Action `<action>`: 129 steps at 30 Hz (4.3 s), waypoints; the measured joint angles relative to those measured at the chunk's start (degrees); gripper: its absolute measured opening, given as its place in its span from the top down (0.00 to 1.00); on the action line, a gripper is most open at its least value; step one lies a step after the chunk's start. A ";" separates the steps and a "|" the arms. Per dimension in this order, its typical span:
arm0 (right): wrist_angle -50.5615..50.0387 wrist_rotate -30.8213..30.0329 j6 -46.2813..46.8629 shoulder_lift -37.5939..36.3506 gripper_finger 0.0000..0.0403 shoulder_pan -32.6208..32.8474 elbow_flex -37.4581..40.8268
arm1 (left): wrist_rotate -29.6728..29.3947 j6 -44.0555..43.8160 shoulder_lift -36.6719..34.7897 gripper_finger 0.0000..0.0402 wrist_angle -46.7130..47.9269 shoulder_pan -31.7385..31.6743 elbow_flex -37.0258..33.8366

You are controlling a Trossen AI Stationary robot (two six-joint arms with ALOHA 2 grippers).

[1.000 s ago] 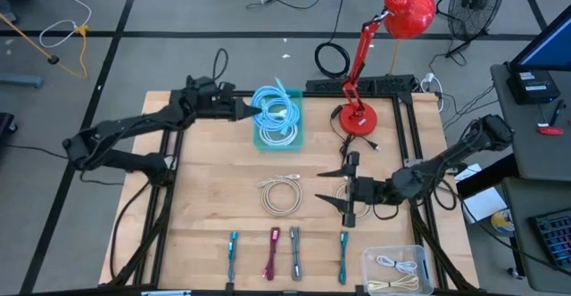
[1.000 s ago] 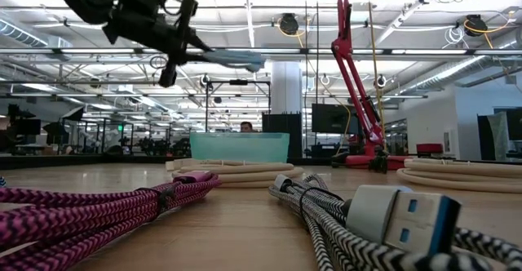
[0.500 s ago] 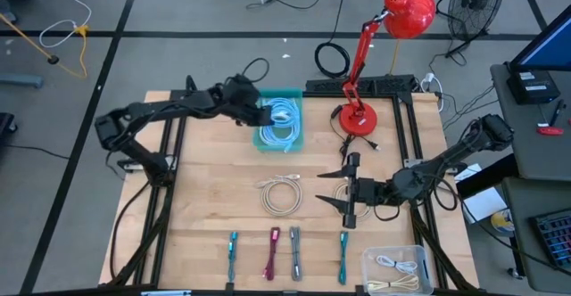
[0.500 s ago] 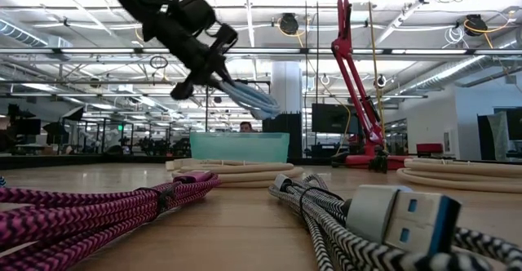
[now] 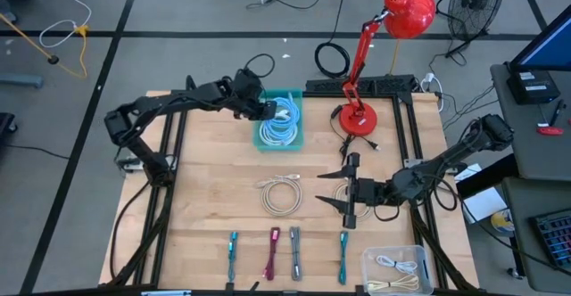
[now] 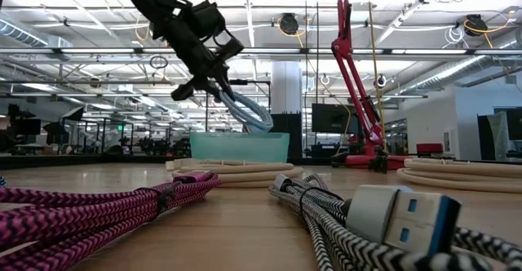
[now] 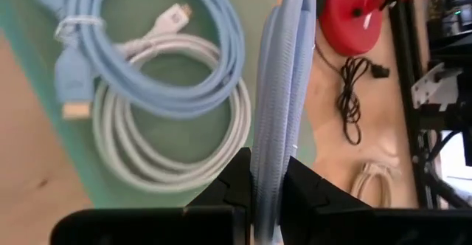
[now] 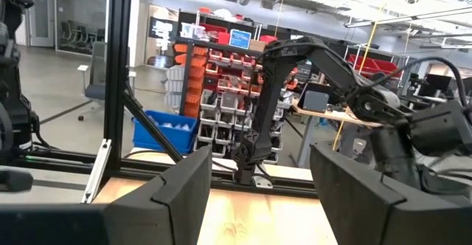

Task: Pick & Place USB Port
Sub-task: Put the blue HDMI cable into the green bin, then put the right blue USB cable into the transparent bin

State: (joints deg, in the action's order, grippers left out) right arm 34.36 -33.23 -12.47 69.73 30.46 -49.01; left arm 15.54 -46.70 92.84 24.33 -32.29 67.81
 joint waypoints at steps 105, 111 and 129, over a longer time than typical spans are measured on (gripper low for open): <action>-28.71 -15.10 16.76 -11.47 0.44 3.35 -0.04 | -71.34 23.36 -4.76 0.35 -14.10 55.03 -1.86; -50.72 -23.60 37.22 -14.44 0.44 -0.78 -0.04 | -66.20 30.54 -4.81 0.35 -24.79 49.06 -1.81; -71.24 2.81 65.50 -1.25 0.44 -7.23 6.27 | -52.91 30.10 -4.81 0.35 -16.26 51.17 -1.81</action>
State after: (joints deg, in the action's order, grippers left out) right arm -36.88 -30.43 53.03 68.48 23.22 -42.74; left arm -37.37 -16.60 88.03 8.07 18.88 66.00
